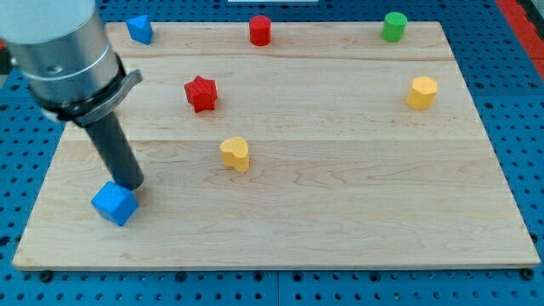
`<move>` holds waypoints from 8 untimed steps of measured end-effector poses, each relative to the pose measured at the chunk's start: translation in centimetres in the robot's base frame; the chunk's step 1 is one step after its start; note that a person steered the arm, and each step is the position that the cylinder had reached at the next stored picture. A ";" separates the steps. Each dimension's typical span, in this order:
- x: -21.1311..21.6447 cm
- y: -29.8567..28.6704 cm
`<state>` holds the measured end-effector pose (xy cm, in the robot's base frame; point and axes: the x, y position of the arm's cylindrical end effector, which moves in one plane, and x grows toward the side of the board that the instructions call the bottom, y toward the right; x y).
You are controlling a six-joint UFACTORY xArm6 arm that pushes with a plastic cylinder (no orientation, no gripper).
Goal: Slide the yellow heart to the bottom center
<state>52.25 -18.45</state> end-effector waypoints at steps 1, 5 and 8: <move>-1.9 0.5; -7.6 9.7; -7.8 10.5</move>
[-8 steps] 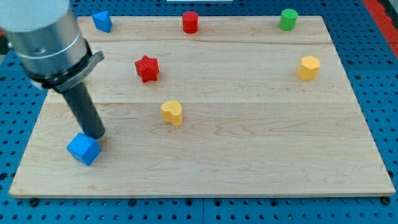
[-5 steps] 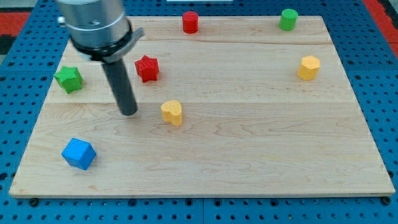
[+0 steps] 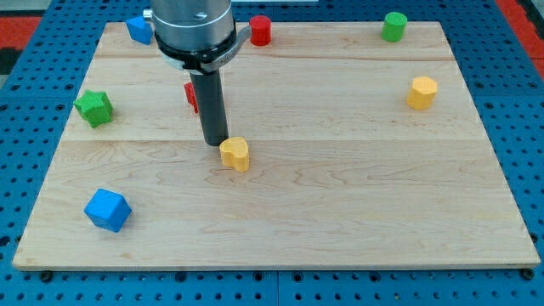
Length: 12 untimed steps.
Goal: Slide the yellow heart to the bottom center
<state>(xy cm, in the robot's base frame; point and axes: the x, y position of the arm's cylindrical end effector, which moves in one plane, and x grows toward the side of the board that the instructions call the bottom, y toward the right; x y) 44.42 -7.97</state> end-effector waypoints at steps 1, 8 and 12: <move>0.2 0.0; 2.2 5.1; 10.2 2.3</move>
<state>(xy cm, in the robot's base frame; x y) 54.59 -5.72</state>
